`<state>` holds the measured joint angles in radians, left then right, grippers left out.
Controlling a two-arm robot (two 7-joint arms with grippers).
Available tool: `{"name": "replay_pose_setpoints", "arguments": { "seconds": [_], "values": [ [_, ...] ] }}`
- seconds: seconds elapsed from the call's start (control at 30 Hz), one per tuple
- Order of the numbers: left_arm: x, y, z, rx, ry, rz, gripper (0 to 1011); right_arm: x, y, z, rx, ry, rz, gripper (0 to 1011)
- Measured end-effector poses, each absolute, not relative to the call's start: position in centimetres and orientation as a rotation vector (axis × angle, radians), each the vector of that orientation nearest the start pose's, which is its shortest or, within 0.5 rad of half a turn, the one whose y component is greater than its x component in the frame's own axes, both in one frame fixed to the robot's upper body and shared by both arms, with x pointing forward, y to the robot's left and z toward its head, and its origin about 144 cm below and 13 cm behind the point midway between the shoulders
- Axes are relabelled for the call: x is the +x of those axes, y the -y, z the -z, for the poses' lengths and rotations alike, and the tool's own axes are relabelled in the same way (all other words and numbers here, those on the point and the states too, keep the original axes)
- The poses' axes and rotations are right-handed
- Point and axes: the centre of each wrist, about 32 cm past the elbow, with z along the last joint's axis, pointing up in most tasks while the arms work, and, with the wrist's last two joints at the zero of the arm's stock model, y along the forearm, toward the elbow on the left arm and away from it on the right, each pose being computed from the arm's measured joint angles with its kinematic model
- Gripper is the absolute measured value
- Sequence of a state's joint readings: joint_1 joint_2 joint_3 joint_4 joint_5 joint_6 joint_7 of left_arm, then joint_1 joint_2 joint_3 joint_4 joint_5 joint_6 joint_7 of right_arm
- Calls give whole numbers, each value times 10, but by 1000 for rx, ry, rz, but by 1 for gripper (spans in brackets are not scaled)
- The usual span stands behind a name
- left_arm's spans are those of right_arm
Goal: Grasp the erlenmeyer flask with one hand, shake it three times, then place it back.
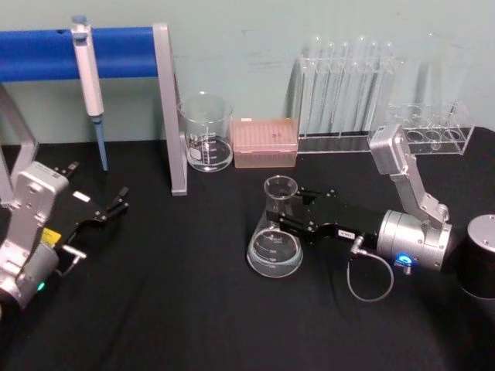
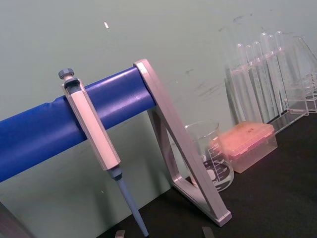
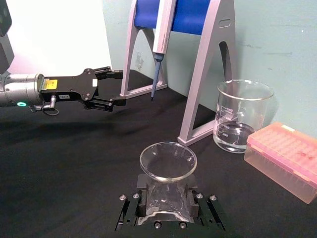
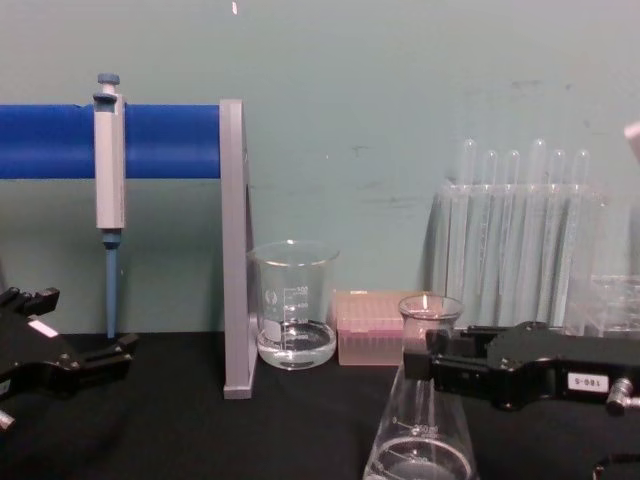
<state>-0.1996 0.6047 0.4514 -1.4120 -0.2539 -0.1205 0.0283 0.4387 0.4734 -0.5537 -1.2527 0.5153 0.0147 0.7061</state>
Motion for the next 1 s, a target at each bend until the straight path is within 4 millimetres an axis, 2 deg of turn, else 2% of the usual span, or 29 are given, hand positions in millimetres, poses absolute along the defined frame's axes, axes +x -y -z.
{"name": "replay_pose_setpoints", "arguments": {
  "seconds": [0.47, 0.7, 0.83, 0.93, 1.0],
  "values": [
    [489, -310, -1140, 304, 285, -1248, 1001, 551, 264, -1165, -158, -52, 549, 463],
    [489, -310, -1140, 304, 285, -1248, 1001, 551, 264, -1165, -158, -52, 549, 660],
    [489, -310, -1140, 304, 285, -1248, 1001, 551, 264, -1165, -158, -52, 549, 820],
    [489, -310, -1140, 305, 285, -1248, 1001, 551, 264, -1165, -158, -52, 549, 870],
    [489, -310, -1140, 305, 285, -1248, 1001, 551, 264, -1165, -158, -52, 549, 938]
  ]
}}
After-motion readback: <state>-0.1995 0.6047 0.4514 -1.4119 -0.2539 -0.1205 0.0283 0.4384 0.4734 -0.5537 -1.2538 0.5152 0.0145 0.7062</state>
